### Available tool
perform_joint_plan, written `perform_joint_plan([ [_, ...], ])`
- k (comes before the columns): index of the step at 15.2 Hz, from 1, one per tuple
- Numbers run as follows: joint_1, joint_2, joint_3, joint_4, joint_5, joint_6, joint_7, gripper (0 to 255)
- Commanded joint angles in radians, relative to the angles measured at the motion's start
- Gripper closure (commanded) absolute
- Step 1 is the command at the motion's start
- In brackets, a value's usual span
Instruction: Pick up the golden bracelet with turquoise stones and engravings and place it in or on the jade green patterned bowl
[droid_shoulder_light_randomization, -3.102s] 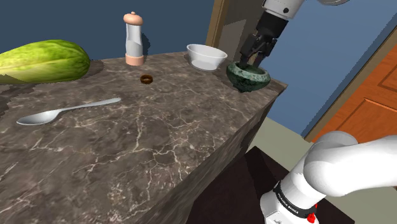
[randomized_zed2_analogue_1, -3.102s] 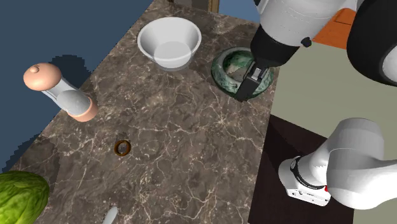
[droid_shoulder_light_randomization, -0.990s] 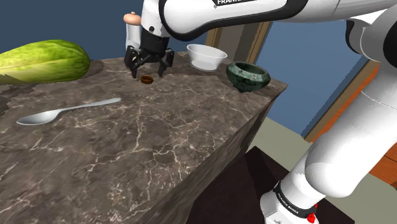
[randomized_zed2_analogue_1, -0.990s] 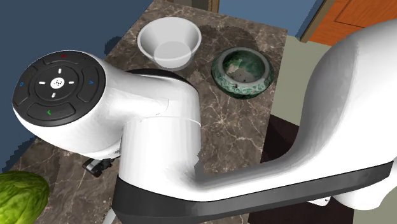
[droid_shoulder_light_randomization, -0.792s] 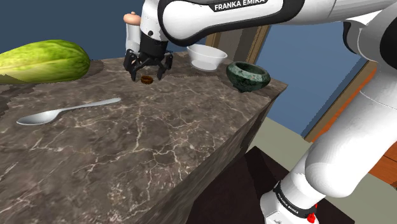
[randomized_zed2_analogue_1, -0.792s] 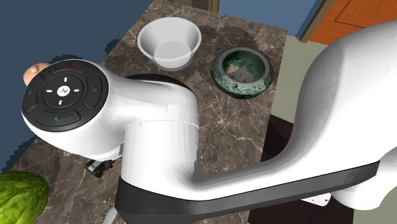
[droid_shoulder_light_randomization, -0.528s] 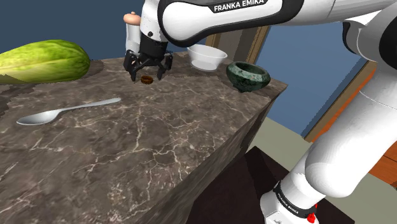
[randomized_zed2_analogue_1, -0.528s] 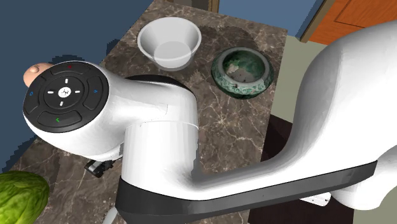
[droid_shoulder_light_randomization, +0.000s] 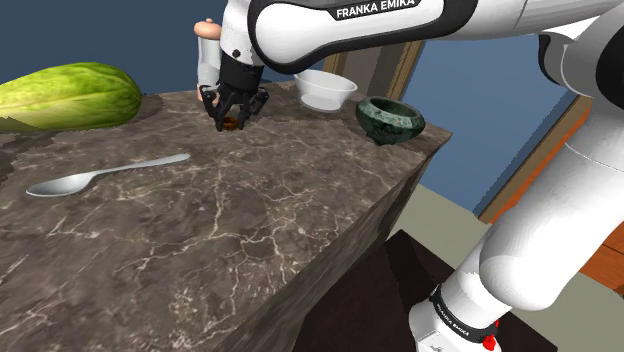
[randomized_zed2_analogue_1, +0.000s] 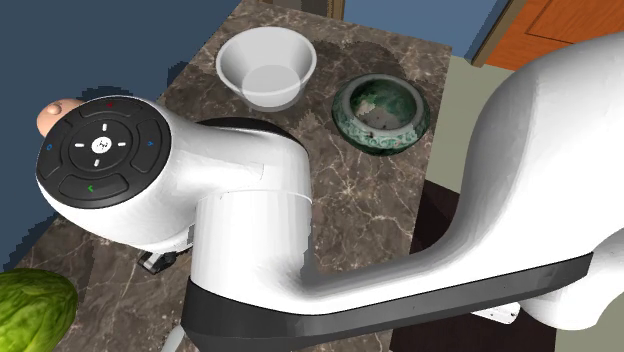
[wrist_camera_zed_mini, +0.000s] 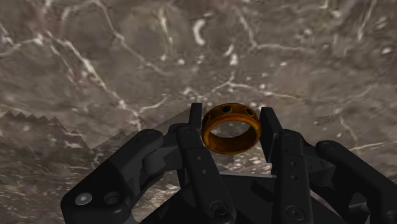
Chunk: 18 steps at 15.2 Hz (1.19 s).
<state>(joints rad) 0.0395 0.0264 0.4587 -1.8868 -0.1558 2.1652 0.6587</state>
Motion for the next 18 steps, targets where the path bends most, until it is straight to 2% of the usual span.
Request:
perform_joint_plan([
  [1,0.0,0.0,0.0,0.0,0.0,0.0,0.0,255],
  [4,0.0,0.0,0.0,0.0,0.0,0.0,0.0,255],
  [18,0.002,-0.009,0.002,0.177,0.018,-0.184,-0.028,255],
])
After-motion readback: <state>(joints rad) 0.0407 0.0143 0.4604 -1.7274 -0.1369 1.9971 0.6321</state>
